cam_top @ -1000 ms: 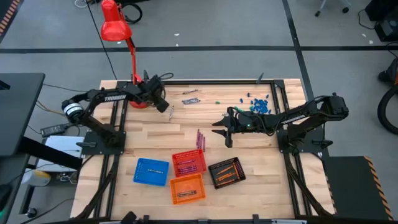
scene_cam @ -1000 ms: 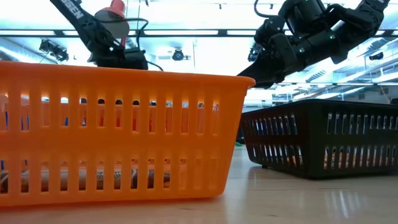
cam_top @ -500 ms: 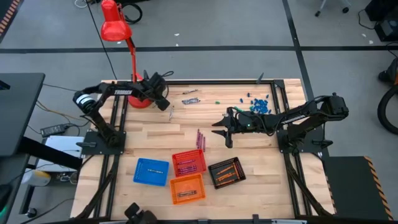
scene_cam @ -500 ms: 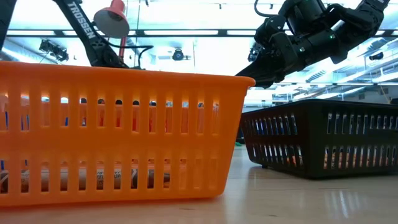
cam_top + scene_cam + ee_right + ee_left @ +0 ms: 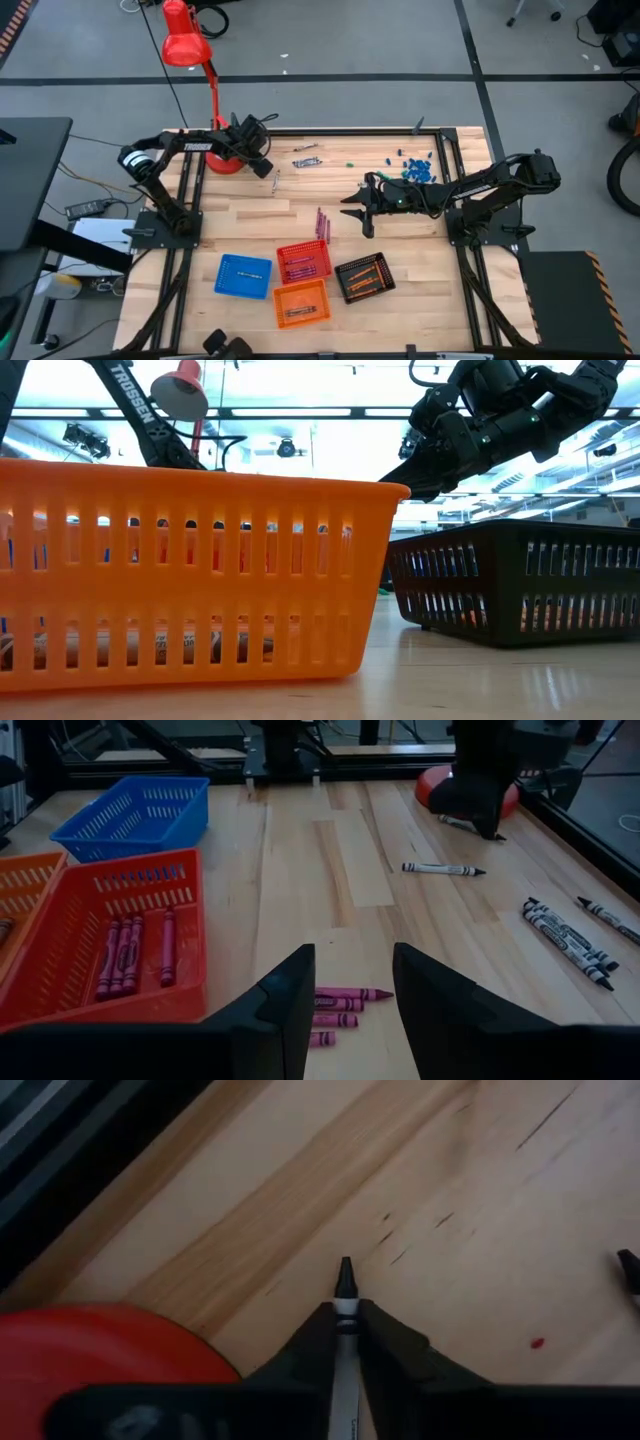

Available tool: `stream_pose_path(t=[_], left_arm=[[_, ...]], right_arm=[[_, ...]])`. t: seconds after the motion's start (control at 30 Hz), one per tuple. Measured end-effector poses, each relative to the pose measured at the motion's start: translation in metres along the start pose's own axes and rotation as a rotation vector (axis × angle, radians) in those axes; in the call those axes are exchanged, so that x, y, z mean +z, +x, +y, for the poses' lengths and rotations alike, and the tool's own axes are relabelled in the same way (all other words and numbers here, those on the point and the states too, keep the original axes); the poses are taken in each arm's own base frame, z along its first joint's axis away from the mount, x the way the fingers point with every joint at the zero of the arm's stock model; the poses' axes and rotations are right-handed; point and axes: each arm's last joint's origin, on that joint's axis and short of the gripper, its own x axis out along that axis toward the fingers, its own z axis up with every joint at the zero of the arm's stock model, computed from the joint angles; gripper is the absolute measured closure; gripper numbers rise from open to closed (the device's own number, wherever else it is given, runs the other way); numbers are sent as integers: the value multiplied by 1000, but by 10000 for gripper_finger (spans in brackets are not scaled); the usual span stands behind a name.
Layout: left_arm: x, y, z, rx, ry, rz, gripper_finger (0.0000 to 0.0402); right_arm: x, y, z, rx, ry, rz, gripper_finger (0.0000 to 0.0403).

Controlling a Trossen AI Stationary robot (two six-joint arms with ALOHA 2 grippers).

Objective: Sort crayons
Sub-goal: Put the black crayon into the blue bin

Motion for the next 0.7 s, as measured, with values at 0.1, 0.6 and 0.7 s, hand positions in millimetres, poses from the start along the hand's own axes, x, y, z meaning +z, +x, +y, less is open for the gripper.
stream_pose_path(t=[0.1,0.6,0.7], left_arm=[[0,0,0,-2,9,3,384],[-7,-51,-23,-88,109,-25,376],[-9,-66,-34,-144,133,-44,375]], right_arm=[[0,0,0,0,0,0,262],[-1,0,1,2,-1,10,262],[-1,0,1,3,-1,9,262]])
